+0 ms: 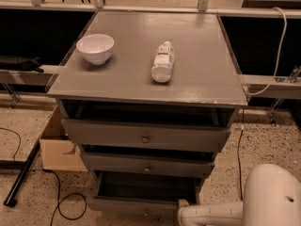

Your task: Open bottom drawer

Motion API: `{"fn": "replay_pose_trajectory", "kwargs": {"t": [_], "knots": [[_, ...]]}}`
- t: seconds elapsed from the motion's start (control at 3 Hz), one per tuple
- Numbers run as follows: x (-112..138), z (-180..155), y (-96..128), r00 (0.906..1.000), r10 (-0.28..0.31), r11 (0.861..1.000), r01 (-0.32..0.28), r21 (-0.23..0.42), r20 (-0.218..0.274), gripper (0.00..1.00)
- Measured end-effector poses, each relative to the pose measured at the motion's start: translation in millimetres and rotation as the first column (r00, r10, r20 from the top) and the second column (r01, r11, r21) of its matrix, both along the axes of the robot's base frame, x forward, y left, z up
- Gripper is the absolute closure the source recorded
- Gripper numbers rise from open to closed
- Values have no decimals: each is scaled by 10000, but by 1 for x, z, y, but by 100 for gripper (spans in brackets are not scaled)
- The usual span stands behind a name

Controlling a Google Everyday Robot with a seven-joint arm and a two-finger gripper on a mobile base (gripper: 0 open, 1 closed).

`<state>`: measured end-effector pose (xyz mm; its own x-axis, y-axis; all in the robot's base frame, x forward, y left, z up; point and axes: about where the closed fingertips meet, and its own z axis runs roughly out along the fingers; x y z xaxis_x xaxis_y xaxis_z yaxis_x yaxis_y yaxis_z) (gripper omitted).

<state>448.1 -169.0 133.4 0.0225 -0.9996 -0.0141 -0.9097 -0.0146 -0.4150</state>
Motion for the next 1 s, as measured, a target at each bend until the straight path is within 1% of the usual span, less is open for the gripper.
{"fn": "replay_pose_trajectory", "kwargs": {"t": [1.0], "knots": [[-3, 2, 1, 10000, 70, 10000, -70, 19, 26, 14]]}}
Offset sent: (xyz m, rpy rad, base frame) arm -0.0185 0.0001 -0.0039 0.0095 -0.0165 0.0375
